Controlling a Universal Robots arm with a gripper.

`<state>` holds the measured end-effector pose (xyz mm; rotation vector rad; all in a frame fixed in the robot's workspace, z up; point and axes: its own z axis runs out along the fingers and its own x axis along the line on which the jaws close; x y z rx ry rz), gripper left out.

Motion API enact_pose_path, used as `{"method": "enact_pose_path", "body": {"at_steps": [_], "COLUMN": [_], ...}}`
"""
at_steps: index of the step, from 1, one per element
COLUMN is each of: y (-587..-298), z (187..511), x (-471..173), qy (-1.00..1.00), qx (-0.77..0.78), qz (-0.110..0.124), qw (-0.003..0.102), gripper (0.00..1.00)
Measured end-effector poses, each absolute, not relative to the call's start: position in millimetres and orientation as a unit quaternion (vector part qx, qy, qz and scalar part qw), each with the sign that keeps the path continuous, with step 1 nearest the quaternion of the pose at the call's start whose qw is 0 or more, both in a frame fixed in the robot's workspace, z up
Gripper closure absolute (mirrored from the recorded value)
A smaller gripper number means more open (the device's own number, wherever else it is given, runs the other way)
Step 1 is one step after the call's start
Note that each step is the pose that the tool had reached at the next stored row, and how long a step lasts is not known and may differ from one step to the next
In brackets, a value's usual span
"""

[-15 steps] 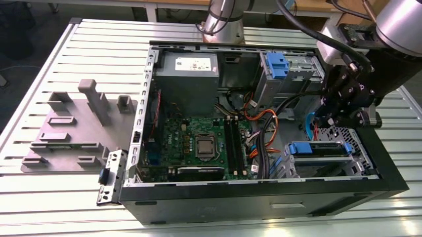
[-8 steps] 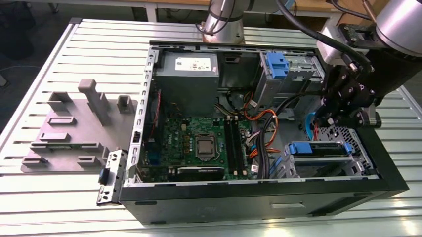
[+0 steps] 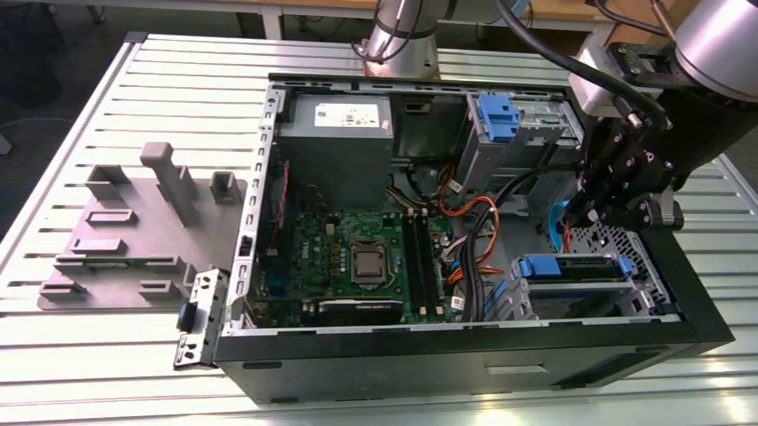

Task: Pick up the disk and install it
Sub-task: 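Insert the first disk wire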

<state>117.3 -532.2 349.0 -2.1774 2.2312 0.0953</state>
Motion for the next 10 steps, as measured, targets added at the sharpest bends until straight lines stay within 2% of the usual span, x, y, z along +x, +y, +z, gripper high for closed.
{"method": "enact_pose_path", "body": {"at_steps": [10], "y": [-544.2], "z": [348.8], "x": [117.3], "qy": [0.715], "qx": [-0.698], "qz": [0.031], "qw": [0.012], "gripper": [0.79]}}
